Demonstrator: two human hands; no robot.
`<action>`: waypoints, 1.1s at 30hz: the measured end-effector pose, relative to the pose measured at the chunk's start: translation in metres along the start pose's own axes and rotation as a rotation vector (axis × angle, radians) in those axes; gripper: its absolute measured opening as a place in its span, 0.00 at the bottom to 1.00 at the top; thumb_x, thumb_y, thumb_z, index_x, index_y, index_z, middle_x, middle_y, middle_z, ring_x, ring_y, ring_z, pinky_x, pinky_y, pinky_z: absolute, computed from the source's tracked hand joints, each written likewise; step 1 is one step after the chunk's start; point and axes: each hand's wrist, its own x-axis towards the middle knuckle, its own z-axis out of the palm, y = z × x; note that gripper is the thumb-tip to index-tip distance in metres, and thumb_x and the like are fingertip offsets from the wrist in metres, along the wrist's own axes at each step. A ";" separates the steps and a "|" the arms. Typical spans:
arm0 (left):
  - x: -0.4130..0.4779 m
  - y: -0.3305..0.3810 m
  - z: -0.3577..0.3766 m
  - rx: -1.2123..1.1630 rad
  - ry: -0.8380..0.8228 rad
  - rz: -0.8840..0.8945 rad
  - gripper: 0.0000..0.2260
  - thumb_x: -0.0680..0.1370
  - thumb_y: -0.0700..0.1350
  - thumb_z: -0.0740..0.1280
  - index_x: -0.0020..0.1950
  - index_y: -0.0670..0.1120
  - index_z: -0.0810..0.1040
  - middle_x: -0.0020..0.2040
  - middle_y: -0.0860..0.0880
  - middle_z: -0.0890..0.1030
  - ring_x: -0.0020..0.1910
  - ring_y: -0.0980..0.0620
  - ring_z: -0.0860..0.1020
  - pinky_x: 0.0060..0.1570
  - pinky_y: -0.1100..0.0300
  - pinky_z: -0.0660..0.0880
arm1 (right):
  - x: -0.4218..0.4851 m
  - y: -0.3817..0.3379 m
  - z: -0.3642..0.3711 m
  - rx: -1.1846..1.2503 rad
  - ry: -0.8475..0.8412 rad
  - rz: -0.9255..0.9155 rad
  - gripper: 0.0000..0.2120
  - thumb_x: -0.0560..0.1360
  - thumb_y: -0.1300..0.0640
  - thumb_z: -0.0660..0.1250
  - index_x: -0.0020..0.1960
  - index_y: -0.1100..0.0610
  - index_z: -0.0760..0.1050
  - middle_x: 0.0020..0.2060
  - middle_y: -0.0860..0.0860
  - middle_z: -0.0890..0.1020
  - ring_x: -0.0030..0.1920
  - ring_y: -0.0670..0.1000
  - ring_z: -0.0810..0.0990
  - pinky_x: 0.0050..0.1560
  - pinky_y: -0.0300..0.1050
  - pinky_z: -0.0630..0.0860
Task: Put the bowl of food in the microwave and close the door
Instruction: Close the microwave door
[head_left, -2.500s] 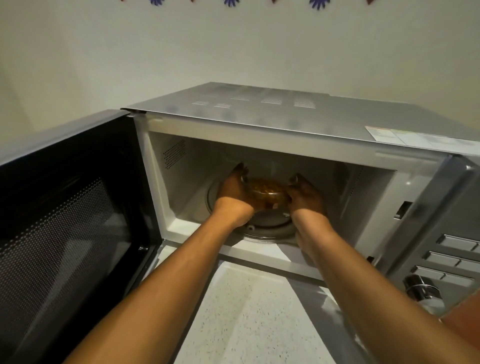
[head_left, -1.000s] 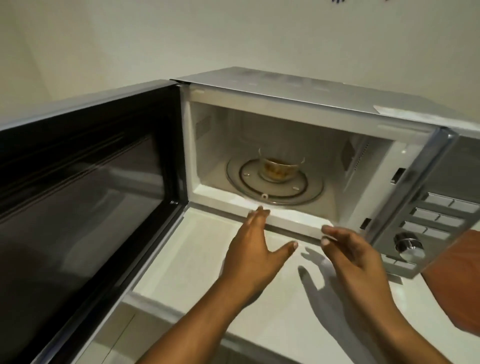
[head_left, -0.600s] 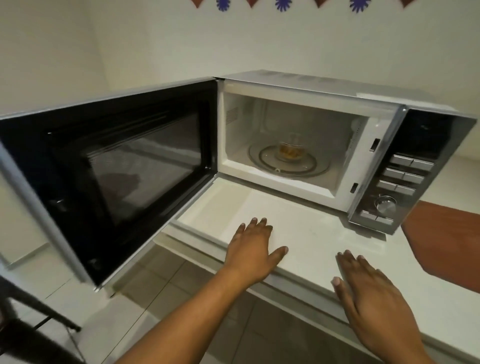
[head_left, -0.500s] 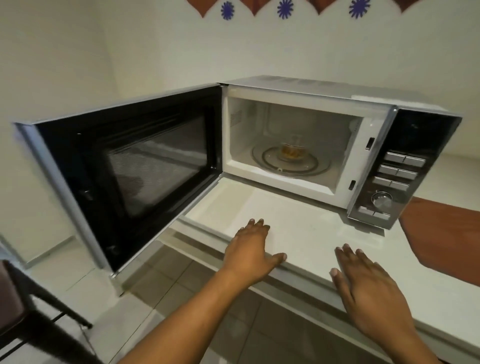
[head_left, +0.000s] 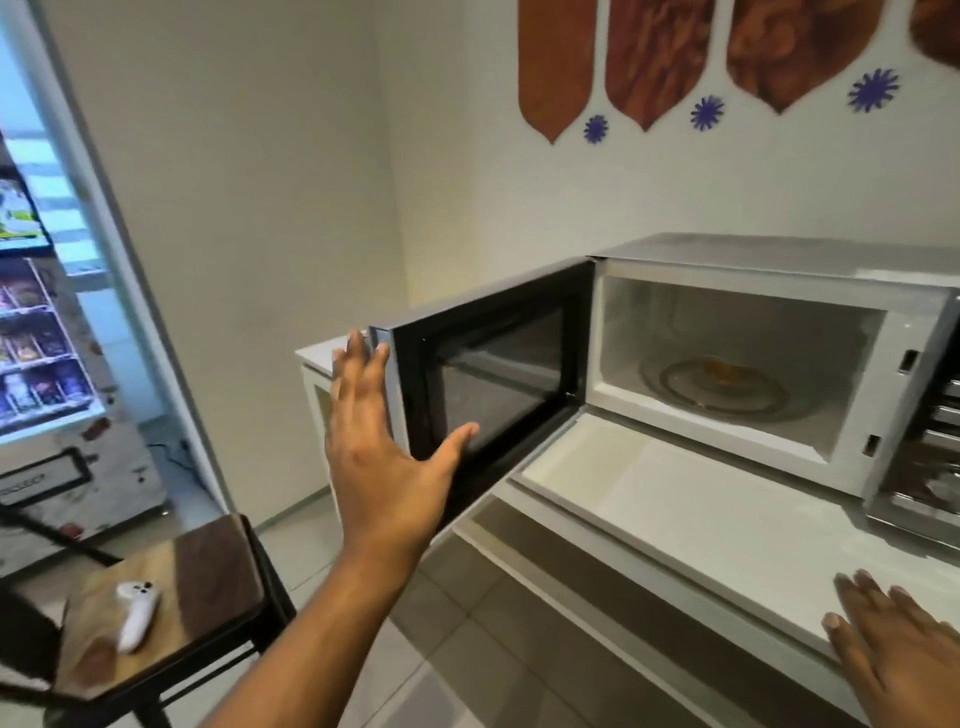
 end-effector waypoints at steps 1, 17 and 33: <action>0.005 -0.002 -0.003 -0.017 -0.014 -0.040 0.46 0.65 0.53 0.79 0.78 0.49 0.59 0.79 0.53 0.58 0.78 0.55 0.55 0.74 0.46 0.60 | 0.004 0.004 0.006 -0.003 -0.026 0.017 0.47 0.67 0.28 0.26 0.77 0.46 0.58 0.77 0.47 0.62 0.76 0.54 0.61 0.71 0.55 0.61; -0.018 0.033 0.006 -0.182 -0.138 0.040 0.34 0.66 0.61 0.74 0.69 0.56 0.68 0.67 0.56 0.72 0.65 0.55 0.71 0.64 0.47 0.72 | -0.003 -0.001 -0.009 0.028 0.016 -0.022 0.44 0.67 0.28 0.29 0.78 0.43 0.51 0.78 0.43 0.54 0.78 0.47 0.54 0.73 0.47 0.57; -0.027 0.099 0.135 -0.331 -0.576 0.542 0.33 0.75 0.65 0.63 0.76 0.54 0.59 0.60 0.53 0.79 0.58 0.54 0.75 0.58 0.56 0.71 | -0.004 -0.030 -0.210 0.910 0.774 0.008 0.21 0.80 0.44 0.55 0.63 0.55 0.76 0.53 0.42 0.81 0.52 0.33 0.77 0.51 0.30 0.71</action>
